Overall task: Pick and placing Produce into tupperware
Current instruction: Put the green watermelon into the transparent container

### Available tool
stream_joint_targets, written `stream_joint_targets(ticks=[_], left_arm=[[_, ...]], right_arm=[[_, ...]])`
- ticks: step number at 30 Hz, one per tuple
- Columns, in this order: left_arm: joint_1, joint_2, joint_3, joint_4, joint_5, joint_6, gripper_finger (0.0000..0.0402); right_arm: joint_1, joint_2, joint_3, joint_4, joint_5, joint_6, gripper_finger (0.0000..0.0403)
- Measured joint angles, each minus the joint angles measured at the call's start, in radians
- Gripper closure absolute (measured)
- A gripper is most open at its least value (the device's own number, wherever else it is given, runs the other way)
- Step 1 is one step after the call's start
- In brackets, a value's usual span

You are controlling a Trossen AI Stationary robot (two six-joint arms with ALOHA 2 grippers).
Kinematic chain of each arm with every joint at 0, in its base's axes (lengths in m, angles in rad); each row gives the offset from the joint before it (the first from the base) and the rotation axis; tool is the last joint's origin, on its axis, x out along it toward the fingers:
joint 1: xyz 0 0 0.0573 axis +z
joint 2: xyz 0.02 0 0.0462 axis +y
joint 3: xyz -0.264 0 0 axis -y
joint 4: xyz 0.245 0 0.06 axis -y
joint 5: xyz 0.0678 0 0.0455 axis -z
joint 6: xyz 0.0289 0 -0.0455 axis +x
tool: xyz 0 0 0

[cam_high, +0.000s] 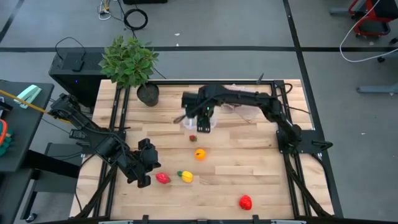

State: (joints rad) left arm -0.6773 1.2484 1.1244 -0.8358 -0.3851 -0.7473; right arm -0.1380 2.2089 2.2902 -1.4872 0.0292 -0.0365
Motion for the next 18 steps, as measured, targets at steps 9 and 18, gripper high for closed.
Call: stream_joint_targets(ticks=[9,18], left_arm=[[0.0,0.0,0.0,-0.002,-0.002,0.002,0.0391],[0.0,0.001,0.0,-0.003,-0.002,0.002,0.0378]], right_arm=[[-0.114,0.006,-0.02,0.029,-0.007,-0.057,0.0104],[-0.117,0.007,-0.16,0.052,-0.018,-0.072,0.0104]])
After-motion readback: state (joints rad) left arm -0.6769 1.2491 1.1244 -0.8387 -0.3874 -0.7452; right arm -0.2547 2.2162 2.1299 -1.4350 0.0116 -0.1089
